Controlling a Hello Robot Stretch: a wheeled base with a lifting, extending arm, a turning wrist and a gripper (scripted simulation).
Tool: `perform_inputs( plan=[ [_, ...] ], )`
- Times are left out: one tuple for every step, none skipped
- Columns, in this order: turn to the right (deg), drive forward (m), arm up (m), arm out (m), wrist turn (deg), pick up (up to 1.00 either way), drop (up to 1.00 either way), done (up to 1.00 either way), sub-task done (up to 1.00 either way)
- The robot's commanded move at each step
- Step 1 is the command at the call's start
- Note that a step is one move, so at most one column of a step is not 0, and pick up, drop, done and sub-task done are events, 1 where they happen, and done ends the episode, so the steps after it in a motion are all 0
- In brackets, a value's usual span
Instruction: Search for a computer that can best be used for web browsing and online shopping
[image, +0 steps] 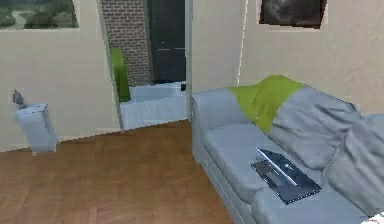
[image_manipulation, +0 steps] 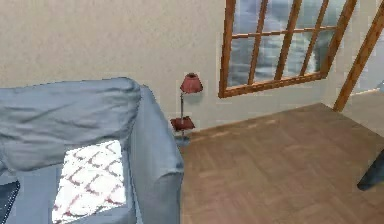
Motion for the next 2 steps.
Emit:
perform_inputs(
  plan=[
    [27.0,0.0,0.0,0.0,0.0,0.0,0.0,0.0,0.0],
    [0.0,0.0,0.0,0.0,0.0,0.0,0.0,1.0,0.0]
  ],
)
